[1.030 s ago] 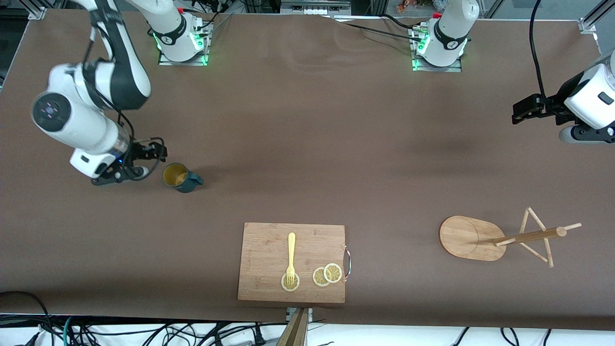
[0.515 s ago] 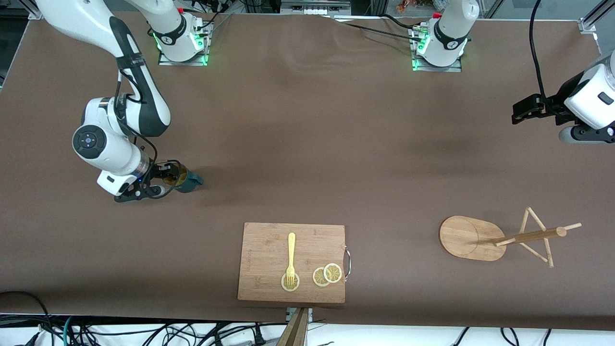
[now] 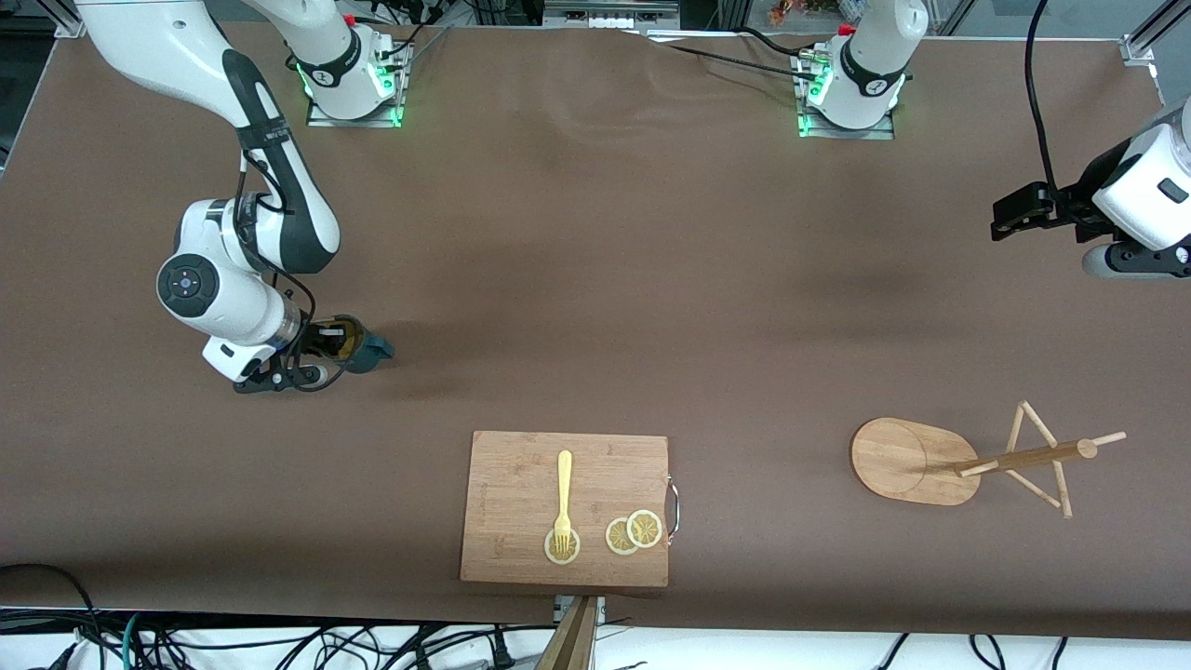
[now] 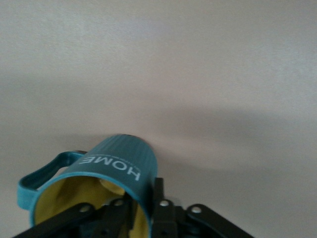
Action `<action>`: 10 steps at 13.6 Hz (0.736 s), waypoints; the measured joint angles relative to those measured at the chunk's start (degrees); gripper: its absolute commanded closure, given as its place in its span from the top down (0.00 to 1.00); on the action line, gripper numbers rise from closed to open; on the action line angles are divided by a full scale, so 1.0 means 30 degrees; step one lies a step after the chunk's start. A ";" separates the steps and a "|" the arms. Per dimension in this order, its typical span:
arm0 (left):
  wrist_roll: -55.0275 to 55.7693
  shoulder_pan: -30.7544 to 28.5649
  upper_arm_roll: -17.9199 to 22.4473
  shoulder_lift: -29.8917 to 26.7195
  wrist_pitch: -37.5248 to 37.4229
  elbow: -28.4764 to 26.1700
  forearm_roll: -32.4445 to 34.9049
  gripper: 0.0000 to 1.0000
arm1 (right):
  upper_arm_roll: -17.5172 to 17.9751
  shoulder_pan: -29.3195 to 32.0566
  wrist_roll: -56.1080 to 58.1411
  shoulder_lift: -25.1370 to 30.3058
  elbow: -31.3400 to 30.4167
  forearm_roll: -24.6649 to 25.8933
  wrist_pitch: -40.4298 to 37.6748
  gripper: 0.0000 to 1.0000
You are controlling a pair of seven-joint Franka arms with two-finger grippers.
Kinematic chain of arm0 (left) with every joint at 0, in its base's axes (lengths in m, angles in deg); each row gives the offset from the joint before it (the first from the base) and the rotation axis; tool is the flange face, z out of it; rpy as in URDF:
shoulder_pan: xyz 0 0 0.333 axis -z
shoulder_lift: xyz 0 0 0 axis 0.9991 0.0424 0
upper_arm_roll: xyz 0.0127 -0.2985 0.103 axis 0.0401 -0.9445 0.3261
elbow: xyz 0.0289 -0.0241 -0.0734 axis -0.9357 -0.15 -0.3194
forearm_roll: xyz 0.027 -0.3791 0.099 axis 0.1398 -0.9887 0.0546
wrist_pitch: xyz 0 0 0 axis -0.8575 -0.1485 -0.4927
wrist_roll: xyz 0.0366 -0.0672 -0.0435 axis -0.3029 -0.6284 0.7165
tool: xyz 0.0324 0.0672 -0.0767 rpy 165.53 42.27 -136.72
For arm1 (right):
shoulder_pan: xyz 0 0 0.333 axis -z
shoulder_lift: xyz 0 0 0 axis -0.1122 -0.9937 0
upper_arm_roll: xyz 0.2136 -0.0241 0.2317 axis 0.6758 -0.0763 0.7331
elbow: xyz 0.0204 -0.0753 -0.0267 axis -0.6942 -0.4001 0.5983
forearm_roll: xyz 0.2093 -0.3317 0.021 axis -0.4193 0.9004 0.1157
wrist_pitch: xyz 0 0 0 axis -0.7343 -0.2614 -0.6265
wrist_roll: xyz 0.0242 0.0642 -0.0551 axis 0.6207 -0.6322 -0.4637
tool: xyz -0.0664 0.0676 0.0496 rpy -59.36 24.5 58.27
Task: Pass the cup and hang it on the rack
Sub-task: 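Lift the teal mug with the right gripper and carry it toward mid-table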
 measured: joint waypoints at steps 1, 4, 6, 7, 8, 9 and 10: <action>0.0000 0.0000 0.0000 0.0000 0.0000 0.0000 -0.0001 1.00 | 0.0276 -0.0021 -0.0003 0.0008 0.0063 -0.0249 0.0042 0.00; 0.0000 -0.0001 0.0003 0.0000 0.0000 0.0000 -0.0005 1.00 | 0.1360 -0.0634 -0.1446 0.0072 0.0902 -0.0420 0.0092 0.00; 0.0000 -0.0004 0.0006 0.0001 0.0000 0.0000 -0.0006 1.00 | 0.1792 -0.2047 -0.3041 0.0117 0.1837 -0.0419 0.0006 0.00; 0.0000 -0.0004 0.0004 0.0001 0.0000 0.0000 -0.0007 1.00 | 0.1887 -0.3031 -0.3580 0.0095 0.2373 -0.0420 -0.0114 0.00; 0.0000 -0.0004 0.0004 0.0001 0.0000 0.0001 -0.0008 1.00 | 0.1931 -0.4053 -0.4045 -0.0032 0.2973 -0.0424 -0.0263 0.00; 0.0000 -0.0004 0.0004 0.0001 0.0000 0.0001 -0.0008 1.00 | 0.1959 -0.5033 -0.4698 -0.0334 0.3713 -0.0426 -0.0517 0.00; 0.0000 -0.0005 0.0004 0.0003 0.0000 0.0002 -0.0008 1.00 | 0.1989 -0.6025 -0.5598 -0.0895 0.4662 -0.0425 -0.0799 0.00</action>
